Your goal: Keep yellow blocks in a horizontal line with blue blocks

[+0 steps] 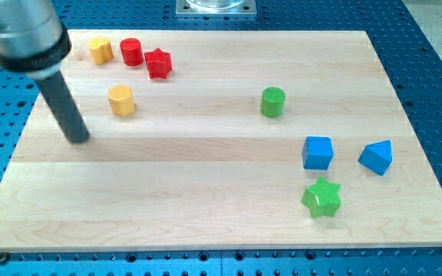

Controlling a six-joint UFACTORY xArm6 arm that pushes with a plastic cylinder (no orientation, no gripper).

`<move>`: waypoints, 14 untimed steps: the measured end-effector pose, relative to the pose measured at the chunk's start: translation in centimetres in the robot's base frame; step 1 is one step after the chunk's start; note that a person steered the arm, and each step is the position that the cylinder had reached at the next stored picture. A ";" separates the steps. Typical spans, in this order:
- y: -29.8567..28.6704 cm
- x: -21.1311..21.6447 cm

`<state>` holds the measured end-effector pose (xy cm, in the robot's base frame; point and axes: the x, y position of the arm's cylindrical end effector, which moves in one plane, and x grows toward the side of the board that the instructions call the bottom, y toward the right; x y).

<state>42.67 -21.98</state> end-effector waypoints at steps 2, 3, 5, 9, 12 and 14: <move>6.5 -4.5; 13.2 0.6; 21.9 4.5; 16.1 2.1; -7.0 -17.7; 2.9 -16.0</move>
<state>26.69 -19.06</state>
